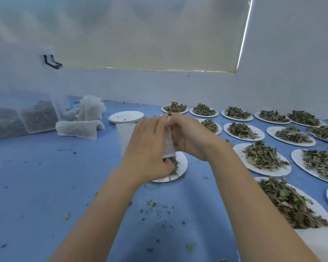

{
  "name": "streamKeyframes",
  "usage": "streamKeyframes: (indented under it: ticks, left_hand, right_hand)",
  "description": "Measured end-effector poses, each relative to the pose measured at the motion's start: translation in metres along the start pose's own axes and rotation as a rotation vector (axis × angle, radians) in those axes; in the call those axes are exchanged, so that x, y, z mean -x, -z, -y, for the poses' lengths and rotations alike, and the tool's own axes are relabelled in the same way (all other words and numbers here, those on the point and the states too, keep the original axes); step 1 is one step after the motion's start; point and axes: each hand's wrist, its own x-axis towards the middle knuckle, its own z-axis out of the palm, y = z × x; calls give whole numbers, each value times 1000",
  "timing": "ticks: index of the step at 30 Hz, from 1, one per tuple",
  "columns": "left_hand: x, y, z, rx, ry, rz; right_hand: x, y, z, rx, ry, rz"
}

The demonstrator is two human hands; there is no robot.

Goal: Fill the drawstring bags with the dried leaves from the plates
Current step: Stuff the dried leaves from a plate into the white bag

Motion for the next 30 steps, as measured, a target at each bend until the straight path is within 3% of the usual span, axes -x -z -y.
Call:
streamKeyframes:
  ticks: [3,6,10,14,19,30]
  left_hand:
    - [4,-6,19,-104,49,-155]
    - [9,-6,48,-181,62,-257]
    - [16,-16,83,-206,149,-78]
    - [12,-38,99,-148,270,98]
    - [8,-52,99,-25,278,134]
    - [13,-53,87,39,299,82]
  right_hand:
    - [-15,-19,-5,-33,9,68]
    - [-27,-15,-14,123,93,35]
    - [-36,22,-28,612,103,-246]
    - [-41,41,-40,970,-257,-45]
    - [-42,39,-60,962,-288,20]
    - [-42,43,-55,914,-33,-165]
